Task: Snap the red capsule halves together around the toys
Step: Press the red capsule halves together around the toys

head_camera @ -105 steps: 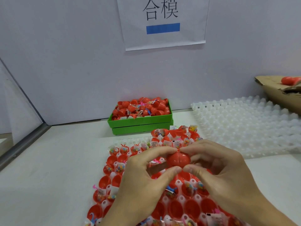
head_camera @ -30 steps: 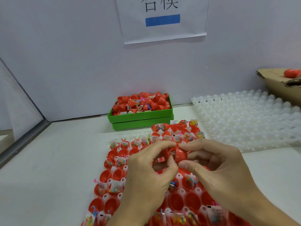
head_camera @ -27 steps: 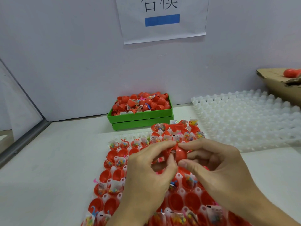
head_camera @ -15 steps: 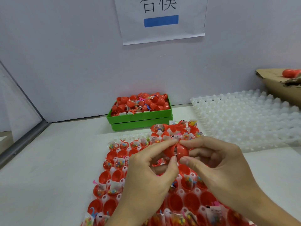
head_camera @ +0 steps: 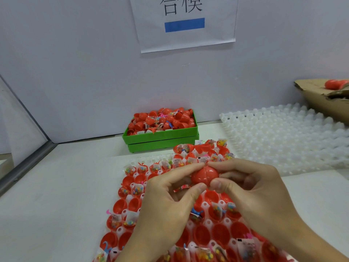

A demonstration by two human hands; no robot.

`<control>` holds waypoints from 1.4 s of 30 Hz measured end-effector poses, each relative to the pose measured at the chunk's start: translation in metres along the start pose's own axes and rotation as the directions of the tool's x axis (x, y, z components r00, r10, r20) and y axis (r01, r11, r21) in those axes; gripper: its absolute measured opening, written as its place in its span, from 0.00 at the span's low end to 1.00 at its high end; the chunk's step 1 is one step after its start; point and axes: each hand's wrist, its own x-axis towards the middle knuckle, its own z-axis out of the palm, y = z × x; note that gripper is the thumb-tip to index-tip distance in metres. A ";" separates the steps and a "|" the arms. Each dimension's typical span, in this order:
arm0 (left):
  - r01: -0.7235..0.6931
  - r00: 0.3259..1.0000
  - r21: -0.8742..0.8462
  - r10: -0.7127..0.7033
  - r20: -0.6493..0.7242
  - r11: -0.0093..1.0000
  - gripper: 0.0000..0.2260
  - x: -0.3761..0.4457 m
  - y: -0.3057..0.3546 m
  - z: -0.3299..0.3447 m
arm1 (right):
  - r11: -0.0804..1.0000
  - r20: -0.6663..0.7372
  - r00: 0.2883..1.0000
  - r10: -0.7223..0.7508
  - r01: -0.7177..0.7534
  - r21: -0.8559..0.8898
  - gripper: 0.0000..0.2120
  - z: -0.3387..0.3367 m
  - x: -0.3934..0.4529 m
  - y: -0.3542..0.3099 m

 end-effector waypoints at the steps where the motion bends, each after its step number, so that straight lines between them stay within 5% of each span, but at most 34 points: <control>1: 0.005 1.000 -0.003 -0.005 -0.004 1.000 0.18 0.000 0.001 0.001 | 1.000 -0.001 1.000 0.009 -0.009 0.016 0.21 0.000 0.000 0.000; 31: -0.052 0.995 0.160 0.065 -0.077 0.986 0.20 0.000 -0.005 0.008 | 0.979 -0.041 0.997 -0.068 0.059 -0.194 0.25 0.005 -0.004 0.010; 37: -0.201 0.957 0.423 0.270 -0.108 0.883 0.17 0.000 -0.006 0.006 | 0.999 0.123 0.992 0.033 -0.029 -0.031 0.17 0.011 -0.008 0.002; 42: -0.327 0.923 0.564 0.385 0.019 0.758 0.18 -0.002 -0.007 0.009 | 0.994 0.060 0.993 0.106 -0.107 0.017 0.20 0.016 -0.008 0.002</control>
